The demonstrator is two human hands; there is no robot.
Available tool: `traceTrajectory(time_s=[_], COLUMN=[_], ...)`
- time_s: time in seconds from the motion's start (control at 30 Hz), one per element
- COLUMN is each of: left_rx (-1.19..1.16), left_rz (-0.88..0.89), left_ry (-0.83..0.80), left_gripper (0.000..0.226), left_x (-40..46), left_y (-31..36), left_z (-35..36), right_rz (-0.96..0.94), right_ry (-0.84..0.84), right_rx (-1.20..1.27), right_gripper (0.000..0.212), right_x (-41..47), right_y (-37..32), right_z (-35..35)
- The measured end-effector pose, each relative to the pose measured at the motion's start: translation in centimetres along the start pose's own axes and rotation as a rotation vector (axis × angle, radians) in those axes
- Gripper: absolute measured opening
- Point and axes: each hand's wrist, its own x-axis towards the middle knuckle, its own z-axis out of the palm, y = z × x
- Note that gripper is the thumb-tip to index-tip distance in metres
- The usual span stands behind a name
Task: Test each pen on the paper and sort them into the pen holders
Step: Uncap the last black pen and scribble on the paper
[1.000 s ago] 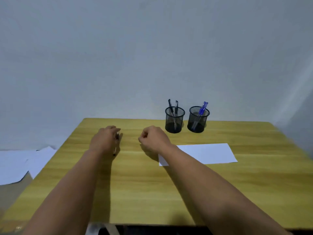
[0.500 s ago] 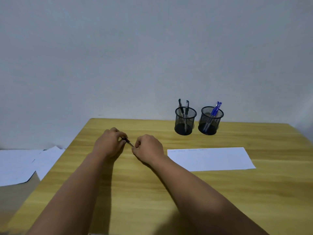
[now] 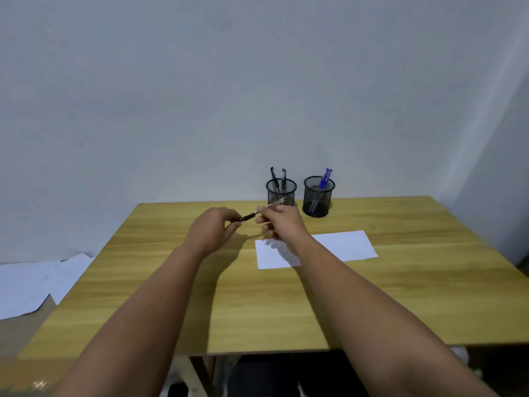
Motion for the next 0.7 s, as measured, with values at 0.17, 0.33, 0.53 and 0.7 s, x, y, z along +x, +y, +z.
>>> traceTrajectory(time_s=[0.17, 0.33, 0.53, 0.7], left_rx=[-0.172, -0.184, -0.251, -0.073], left_rz=[-0.016, -0.02, -0.096, -0.29], left_ry=[-0.078, -0.179, -0.285, -0.201], left_gripper=[0.021, 0.036, 0.038, 0.037], left_x=[0.4, -0.4, -0.3, -2.4], left_y=[5.9, 9.4, 11.4, 3.9], left_z=[1.1, 3.0, 2.5, 1.2], right_rz=[-0.011, 0.034, 0.09, 0.088], right_ry=[0.135, 0.261, 0.495, 0.753], right_rx=[0.02, 0.035, 0.043, 0.165], right_gripper=[0.021, 0.032, 0.035, 0.03], right_x=[-1.0, -1.0, 1.8, 3.2], right_y=[-0.8, -1.2, -0.8, -2.5], right_z=[-3.3, -4.8, -6.4, -14.6])
